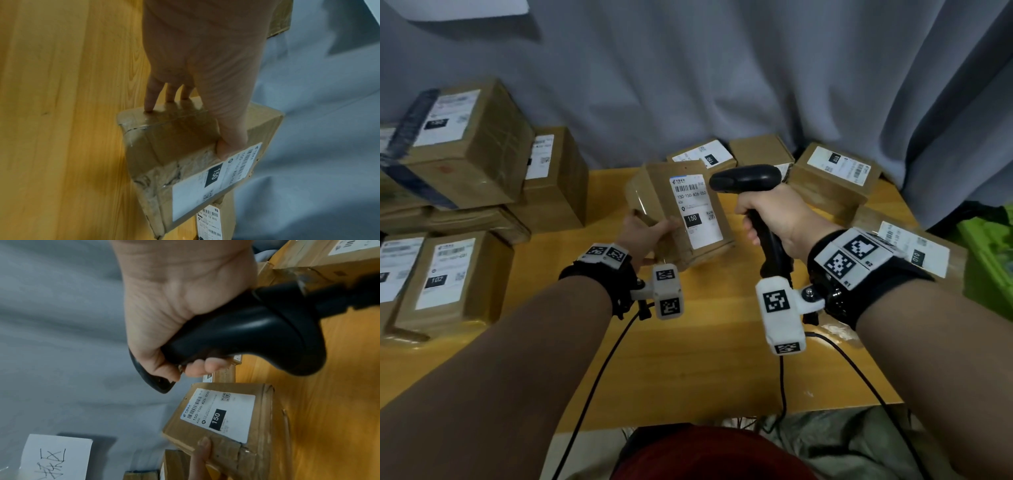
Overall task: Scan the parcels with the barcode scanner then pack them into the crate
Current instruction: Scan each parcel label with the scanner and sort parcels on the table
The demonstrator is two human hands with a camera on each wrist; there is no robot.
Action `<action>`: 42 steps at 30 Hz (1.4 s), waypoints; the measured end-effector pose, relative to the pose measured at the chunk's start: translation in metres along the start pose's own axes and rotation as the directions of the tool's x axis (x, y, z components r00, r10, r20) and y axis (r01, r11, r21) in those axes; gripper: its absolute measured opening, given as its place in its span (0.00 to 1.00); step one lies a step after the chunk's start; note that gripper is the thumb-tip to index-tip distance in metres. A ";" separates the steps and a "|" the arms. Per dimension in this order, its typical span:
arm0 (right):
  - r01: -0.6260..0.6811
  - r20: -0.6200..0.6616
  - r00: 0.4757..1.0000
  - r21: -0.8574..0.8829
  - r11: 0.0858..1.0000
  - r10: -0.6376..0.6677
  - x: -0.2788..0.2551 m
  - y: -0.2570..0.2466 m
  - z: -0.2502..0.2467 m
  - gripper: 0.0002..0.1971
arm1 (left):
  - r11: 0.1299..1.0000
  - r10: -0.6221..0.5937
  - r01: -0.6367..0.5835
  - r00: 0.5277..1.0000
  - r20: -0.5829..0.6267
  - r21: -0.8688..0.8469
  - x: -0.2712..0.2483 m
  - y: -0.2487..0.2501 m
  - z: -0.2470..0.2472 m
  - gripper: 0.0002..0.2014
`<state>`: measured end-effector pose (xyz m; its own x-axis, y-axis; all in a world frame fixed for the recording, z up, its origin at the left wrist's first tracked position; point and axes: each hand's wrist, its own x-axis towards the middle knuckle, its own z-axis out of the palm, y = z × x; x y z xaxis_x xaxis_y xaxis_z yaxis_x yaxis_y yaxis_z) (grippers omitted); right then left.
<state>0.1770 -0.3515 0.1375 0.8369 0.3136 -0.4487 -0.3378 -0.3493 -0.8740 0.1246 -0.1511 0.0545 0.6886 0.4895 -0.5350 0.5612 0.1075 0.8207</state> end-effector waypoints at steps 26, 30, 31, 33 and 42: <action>-0.256 0.291 0.926 0.020 0.967 0.239 0.021 0.040 0.127 0.17 | 0.943 -0.113 0.073 0.988 0.108 0.324 -0.020 -0.044 -0.136 0.19; -0.221 0.323 0.922 -0.022 0.975 0.216 0.022 0.028 0.193 0.08 | 0.837 0.031 -0.020 0.999 -0.010 0.546 -0.007 -0.037 -0.188 0.10; -0.207 0.324 0.924 -0.021 0.978 0.203 0.024 0.026 0.207 0.08 | 0.782 0.075 -0.026 0.996 -0.053 0.623 -0.001 -0.035 -0.199 0.09; -0.182 0.321 0.929 -0.040 0.983 0.185 0.028 0.021 0.232 0.08 | 0.668 0.148 -0.024 0.984 -0.102 0.744 0.010 -0.033 -0.218 0.12; -0.103 0.294 0.946 -0.133 0.986 0.138 0.042 0.028 0.306 0.21 | 0.554 0.123 0.036 0.985 -0.124 0.832 0.045 -0.046 -0.273 0.20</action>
<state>0.0712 -0.0778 0.0372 0.6179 0.5080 -0.6001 -0.3615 -0.4942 -0.7906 0.0050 0.1020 0.0476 0.6900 0.6025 -0.4011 0.7174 -0.6426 0.2690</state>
